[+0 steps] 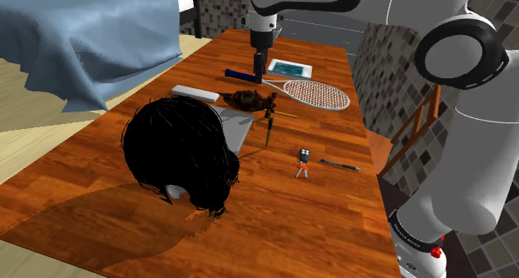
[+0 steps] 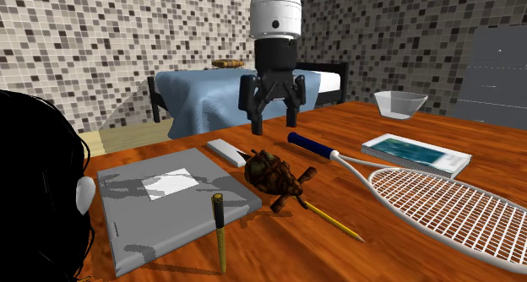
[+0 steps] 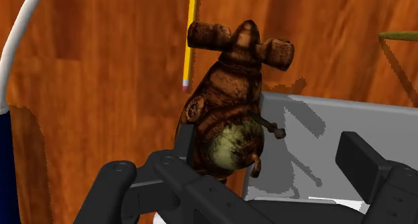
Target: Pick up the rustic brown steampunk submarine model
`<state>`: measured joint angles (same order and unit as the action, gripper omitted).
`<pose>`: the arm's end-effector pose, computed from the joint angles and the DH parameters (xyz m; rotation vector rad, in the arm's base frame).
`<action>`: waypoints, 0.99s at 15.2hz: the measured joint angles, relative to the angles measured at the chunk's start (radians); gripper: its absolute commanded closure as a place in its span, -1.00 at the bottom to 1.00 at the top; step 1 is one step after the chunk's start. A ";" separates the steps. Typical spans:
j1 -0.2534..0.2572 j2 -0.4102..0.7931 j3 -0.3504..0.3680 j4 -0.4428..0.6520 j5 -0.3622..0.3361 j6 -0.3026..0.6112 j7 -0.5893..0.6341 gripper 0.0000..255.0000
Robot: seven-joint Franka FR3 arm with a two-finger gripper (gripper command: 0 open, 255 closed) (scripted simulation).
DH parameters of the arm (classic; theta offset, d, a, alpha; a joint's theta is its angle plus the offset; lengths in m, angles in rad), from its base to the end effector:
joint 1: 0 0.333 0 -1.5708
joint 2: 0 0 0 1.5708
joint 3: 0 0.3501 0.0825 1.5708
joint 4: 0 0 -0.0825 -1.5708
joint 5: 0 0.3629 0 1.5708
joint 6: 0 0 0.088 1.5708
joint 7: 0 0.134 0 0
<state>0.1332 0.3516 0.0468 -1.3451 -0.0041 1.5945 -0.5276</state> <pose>0.6328 0.1096 0.5275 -2.9167 -1.0744 0.1527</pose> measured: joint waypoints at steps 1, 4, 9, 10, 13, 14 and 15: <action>0.010 0.056 0.006 0.077 -0.010 -0.028 -0.010 -1.00; 0.036 0.222 0.017 0.304 -0.038 -0.112 -0.053 -1.00; 0.039 0.250 0.019 0.286 -0.044 -0.073 -0.066 -1.00; 0.039 0.252 0.019 0.276 -0.045 -0.061 -0.066 -1.00; 0.039 0.248 0.019 0.236 -0.045 -0.026 -0.064 1.00; 0.039 0.247 0.020 0.232 -0.045 -0.022 -0.064 1.00; 0.039 0.245 0.019 0.231 -0.045 -0.020 -0.064 1.00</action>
<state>0.1722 0.5971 0.0661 -1.1136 -0.0491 1.5740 -0.5915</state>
